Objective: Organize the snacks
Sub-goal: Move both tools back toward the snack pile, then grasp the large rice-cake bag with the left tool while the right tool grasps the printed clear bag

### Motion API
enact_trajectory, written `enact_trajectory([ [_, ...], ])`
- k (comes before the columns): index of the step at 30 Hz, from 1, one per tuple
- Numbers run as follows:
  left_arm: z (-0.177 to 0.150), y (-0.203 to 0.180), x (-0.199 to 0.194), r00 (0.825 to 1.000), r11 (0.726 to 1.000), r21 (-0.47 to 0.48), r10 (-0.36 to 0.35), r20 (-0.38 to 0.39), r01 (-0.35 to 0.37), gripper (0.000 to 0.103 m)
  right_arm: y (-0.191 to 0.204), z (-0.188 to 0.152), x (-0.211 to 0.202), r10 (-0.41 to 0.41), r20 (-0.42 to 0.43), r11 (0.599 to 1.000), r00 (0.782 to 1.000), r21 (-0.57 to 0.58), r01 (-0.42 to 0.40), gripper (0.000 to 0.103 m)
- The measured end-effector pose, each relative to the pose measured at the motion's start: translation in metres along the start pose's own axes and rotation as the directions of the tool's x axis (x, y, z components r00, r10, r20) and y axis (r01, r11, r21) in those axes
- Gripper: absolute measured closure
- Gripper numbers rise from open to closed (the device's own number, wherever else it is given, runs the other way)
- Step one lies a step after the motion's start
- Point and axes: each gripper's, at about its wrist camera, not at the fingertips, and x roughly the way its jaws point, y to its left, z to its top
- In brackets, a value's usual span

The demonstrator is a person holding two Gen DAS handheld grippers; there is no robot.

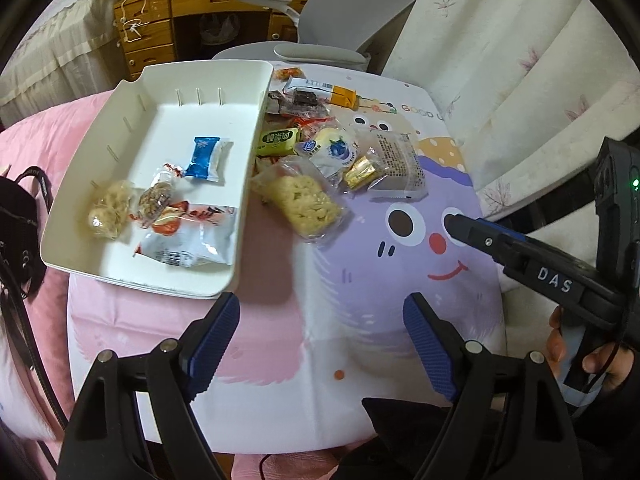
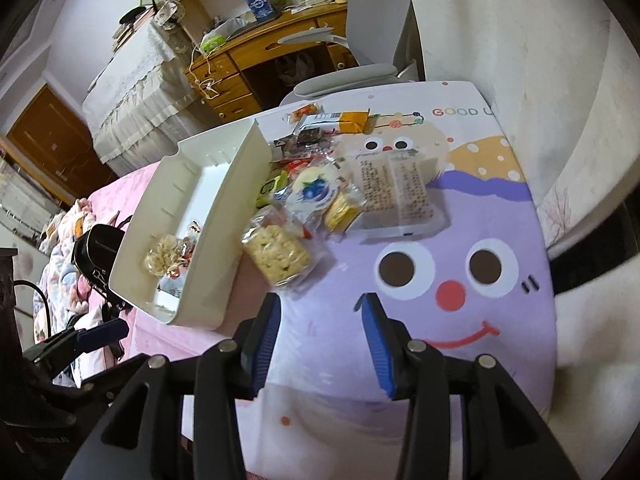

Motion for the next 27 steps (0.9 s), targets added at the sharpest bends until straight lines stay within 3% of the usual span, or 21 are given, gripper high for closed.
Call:
enact_trajectory([
  [7, 0.012, -0.021, 0.027, 0.999, 0.997, -0.060, 0.050, -0.023, -0.051, 0.020, -0.032, 0.025, 0.016, 0.026, -0.048, 1.000, 0.999, -0.009, -0.026, 0.054],
  [13, 0.032, -0.027, 0.056, 0.992, 0.982, -0.149, 0.107, -0.067, -0.116, 0.020, -0.057, 0.043, 0.041, 0.049, -0.100, 0.998, 0.994, 0.049, -0.044, 0.049],
  [27, 0.071, -0.018, 0.133, 0.962, 0.907, -0.327, 0.228, -0.150, -0.266, 0.020, -0.091, 0.085, 0.116, 0.098, -0.150, 0.986, 0.984, 0.148, -0.076, 0.048],
])
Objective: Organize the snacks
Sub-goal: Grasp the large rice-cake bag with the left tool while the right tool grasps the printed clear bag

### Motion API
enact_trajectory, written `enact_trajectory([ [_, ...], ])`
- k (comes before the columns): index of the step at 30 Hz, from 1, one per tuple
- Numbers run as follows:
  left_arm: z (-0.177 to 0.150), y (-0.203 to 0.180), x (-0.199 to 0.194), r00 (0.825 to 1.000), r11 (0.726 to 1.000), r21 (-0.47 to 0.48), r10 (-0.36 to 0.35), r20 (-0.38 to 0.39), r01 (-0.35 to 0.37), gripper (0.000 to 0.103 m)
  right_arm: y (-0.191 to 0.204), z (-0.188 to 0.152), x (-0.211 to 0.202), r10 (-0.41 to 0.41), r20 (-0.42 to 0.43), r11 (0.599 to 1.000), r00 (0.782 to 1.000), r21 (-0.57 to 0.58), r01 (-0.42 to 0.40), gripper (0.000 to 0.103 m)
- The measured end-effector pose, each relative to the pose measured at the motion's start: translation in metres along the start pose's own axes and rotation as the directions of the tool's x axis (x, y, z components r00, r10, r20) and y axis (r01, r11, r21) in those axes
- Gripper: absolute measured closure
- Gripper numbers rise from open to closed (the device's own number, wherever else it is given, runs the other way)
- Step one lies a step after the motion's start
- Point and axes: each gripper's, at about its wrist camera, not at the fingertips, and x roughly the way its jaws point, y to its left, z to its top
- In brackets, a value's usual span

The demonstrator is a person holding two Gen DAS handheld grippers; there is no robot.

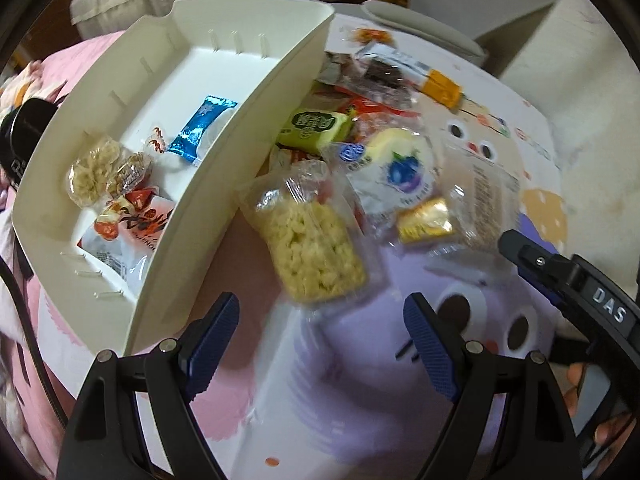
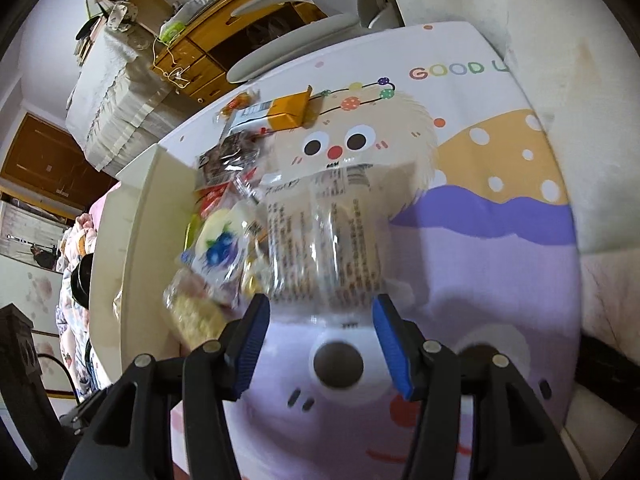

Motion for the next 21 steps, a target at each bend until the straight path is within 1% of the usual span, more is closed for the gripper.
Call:
enact_trajectory([
  [1, 0.002, 0.000, 0.004, 1.000, 1.000, -0.014, 0.002, -0.005, -0.003, 0.020, -0.001, 0.003, 0.004, -0.004, 0.001, 1.000, 1.000, 0.000, 0.004, 0.047],
  [3, 0.005, 0.001, 0.013, 1.000, 0.999, -0.042, 0.006, -0.018, -0.007, 0.020, -0.001, 0.007, 0.007, -0.001, 0.019, 1.000, 1.000, 0.003, 0.001, 0.038],
  [8, 0.010, 0.000, 0.029, 0.999, 0.997, -0.073, 0.020, -0.036, -0.022, 0.020, -0.003, 0.019, 0.017, -0.014, 0.033, 1.000, 0.999, 0.018, 0.013, 0.031],
  [11, 0.012, 0.001, 0.036, 0.999, 0.996, -0.087, 0.025, -0.039, -0.029, 0.020, -0.002, 0.025, 0.021, -0.042, 0.055, 0.999, 0.998, -0.011, 0.043, 0.026],
  [15, 0.015, 0.001, 0.046, 0.998, 0.994, -0.100, 0.036, -0.047, -0.041, 0.020, 0.003, 0.035, 0.029, -0.111, 0.070, 0.992, 0.991, -0.060, 0.115, 0.018],
  [18, 0.018, 0.000, 0.050, 0.998, 0.993, -0.108, 0.044, -0.041, -0.048, 0.020, 0.005, 0.042, 0.033, -0.114, 0.082, 0.987, 0.990, -0.101, 0.122, 0.014],
  [21, 0.023, 0.000, 0.054, 0.998, 0.992, -0.112, 0.048, -0.043, -0.053, 0.022, 0.013, 0.048, 0.043, -0.119, 0.051, 0.979, 0.992, -0.159, 0.126, 0.014],
])
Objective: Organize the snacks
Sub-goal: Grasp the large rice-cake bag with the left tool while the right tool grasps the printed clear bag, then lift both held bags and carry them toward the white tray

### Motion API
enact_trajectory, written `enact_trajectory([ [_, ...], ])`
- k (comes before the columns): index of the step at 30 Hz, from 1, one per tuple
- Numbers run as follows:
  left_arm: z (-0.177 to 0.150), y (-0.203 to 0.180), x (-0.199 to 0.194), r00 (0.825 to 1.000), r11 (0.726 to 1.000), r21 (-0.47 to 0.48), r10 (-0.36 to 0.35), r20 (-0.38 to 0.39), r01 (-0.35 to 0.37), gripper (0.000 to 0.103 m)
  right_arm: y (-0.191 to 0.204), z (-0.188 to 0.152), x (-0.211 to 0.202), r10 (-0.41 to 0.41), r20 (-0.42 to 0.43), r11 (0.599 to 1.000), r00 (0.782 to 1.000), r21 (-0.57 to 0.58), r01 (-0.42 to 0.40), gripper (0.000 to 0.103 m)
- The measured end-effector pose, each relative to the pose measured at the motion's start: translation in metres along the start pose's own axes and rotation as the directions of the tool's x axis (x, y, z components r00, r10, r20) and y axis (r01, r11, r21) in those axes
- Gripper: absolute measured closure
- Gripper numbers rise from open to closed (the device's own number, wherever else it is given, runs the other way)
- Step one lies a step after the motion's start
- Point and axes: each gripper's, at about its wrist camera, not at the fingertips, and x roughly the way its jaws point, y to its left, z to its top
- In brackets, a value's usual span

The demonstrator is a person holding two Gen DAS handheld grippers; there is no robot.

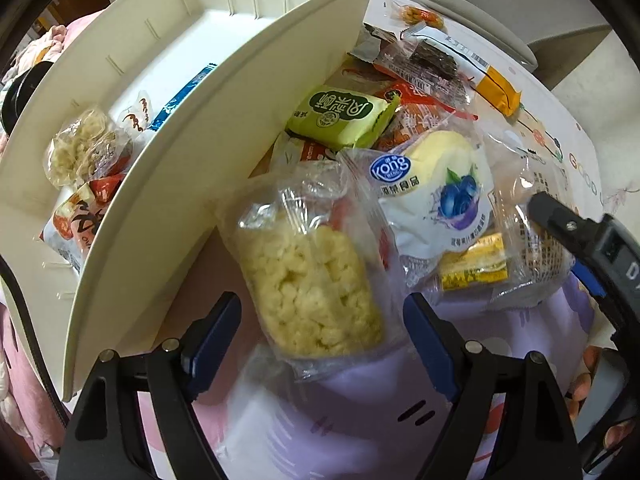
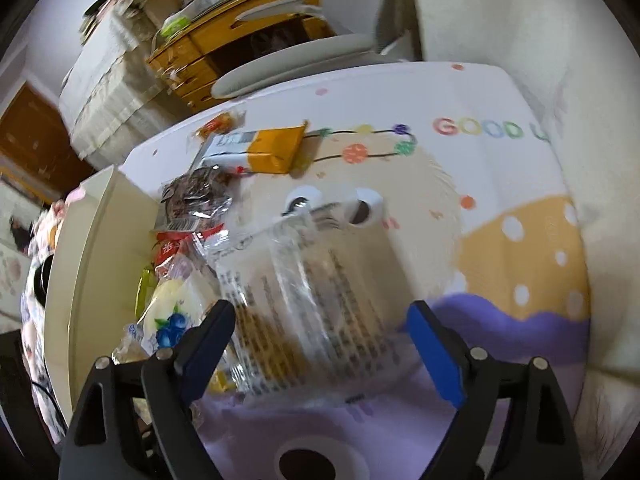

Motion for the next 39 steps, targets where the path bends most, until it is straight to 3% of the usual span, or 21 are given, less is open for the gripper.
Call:
enact_trajectory([
  [5, 0.016, -0.002, 0.008, 1.000, 1.000, -0.016, -0.002, -0.003, 0.001, 0.034, 0.011, 0.003, 0.010, -0.036, -0.010, 0.997, 0.999, -0.067, 0.035, 0.014],
  [17, 0.030, 0.005, 0.023, 0.998, 0.999, -0.031, -0.024, -0.056, 0.023, 0.045, 0.011, 0.000, 0.017, -0.030, 0.012, 0.993, 0.999, -0.111, 0.031, 0.016],
  [32, 0.015, 0.002, 0.003, 0.996, 0.997, 0.050, -0.047, -0.080, 0.052, 0.048, 0.007, -0.013, -0.001, -0.072, -0.028, 0.995, 0.997, -0.078, 0.069, 0.031],
  [39, 0.002, -0.004, -0.023, 0.995, 0.990, 0.111, -0.079, -0.067, 0.086, 0.048, -0.007, -0.034, -0.018, -0.071, -0.076, 0.998, 0.995, -0.003, 0.070, 0.034],
])
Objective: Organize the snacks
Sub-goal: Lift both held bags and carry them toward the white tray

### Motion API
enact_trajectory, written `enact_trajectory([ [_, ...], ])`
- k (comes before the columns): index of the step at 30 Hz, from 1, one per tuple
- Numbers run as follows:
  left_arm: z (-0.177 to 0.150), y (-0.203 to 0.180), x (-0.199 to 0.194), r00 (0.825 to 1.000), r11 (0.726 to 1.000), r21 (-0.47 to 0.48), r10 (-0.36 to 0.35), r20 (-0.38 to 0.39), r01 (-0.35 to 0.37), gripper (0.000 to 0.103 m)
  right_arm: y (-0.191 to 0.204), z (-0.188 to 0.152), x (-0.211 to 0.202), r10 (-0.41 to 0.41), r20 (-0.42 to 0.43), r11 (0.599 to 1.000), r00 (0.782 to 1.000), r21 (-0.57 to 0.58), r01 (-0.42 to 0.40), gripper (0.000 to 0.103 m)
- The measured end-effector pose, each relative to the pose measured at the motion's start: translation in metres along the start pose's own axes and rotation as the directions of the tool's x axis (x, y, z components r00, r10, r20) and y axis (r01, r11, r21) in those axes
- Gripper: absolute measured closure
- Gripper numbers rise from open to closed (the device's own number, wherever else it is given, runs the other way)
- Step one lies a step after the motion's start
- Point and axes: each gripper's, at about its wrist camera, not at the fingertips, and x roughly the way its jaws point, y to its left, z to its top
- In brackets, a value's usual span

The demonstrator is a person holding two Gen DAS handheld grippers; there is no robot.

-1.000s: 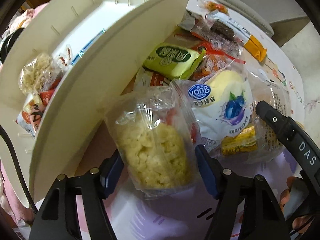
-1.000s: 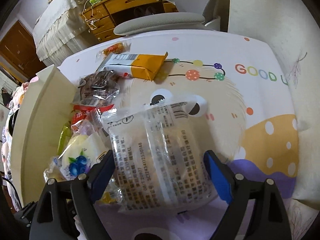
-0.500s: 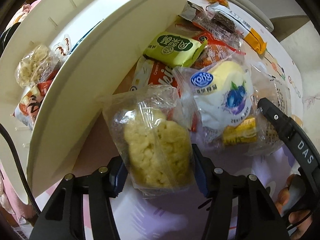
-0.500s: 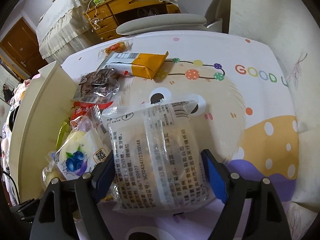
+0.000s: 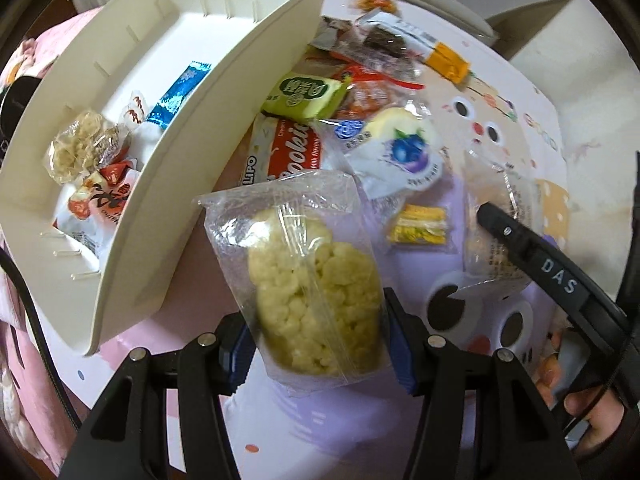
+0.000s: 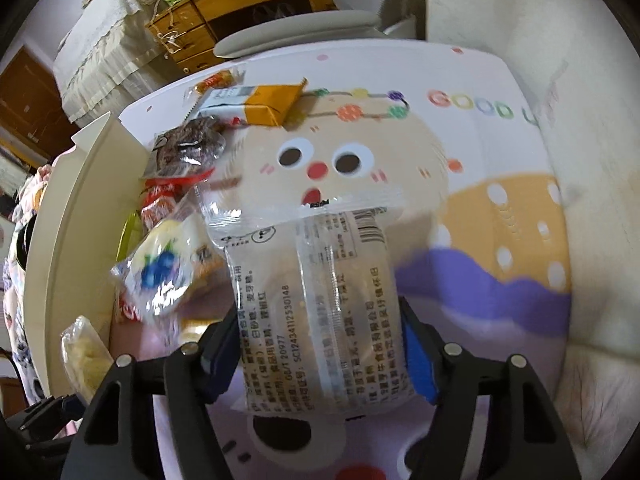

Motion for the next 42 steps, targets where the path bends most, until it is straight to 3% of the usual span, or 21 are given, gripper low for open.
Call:
enact_trajectory([
  [9, -0.035, -0.015, -0.044, 0.997, 0.992, 0.122, -0.049, 0.065, 0.041, 0.048, -0.014, -0.036, -0.036, 0.007, -0.001, 0.998, 1.000, 0.066, -0.007, 0.034],
  [17, -0.061, 0.009, -0.099, 0.982, 0.979, 0.192, -0.100, 0.157, 0.069, 0.048, 0.007, -0.064, -0.068, 0.068, 0.071, 0.996, 0.995, 0.044, -0.071, 0.034],
  [24, -0.072, 0.046, -0.140, 0.959, 0.968, 0.219, -0.171, 0.227, 0.121, 0.048, 0.046, -0.080, -0.089, 0.132, 0.126, 0.991, 0.983, -0.015, -0.131, 0.034],
  [30, -0.067, 0.082, -0.166, 0.938, 0.955, 0.264, -0.211, 0.274, 0.138, 0.048, 0.083, -0.090, -0.105, 0.146, 0.185, 0.989, 0.972, -0.028, -0.144, 0.034],
  [42, -0.028, 0.161, -0.199, 0.906, 0.905, 0.375, -0.317, 0.281, 0.201, 0.048, 0.161, -0.097, -0.119, 0.088, 0.296, 0.993, 0.951, 0.048, -0.107, 0.033],
])
